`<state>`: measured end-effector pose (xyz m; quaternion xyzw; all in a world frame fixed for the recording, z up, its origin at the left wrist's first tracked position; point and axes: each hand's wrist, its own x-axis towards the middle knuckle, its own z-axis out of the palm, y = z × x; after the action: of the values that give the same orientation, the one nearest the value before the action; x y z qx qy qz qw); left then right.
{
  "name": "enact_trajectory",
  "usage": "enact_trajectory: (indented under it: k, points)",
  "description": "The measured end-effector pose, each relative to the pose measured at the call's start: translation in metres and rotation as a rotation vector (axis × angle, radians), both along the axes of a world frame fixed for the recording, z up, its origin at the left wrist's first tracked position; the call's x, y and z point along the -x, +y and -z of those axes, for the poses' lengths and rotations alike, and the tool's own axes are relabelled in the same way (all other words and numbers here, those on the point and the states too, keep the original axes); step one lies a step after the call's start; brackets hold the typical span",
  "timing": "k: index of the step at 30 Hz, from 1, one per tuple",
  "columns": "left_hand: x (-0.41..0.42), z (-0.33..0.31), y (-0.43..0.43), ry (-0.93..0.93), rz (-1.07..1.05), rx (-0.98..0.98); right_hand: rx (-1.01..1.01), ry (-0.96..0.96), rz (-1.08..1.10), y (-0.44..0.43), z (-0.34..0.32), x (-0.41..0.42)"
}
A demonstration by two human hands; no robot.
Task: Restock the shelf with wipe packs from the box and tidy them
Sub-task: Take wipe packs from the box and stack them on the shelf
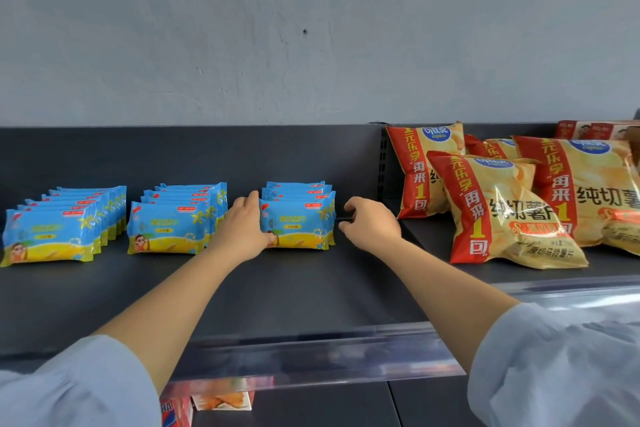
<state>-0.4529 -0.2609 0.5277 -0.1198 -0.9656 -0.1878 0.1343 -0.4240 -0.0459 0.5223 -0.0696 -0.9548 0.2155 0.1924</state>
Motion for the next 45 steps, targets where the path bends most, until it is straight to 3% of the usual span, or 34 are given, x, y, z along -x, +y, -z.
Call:
enact_trajectory:
  k: [14,29,45]
  points:
    - [-0.059,-0.003,-0.008,0.158,0.099,0.192,-0.187,0.033,0.026,-0.01,-0.007,-0.079]
    - [-0.18,0.021,-0.001,0.335,0.43,0.224,-0.171,0.066,0.317,-0.028,0.019,-0.251]
    - [-0.309,0.103,0.105,0.227,0.692,0.319,-0.242,-0.228,0.554,0.047,0.097,-0.428]
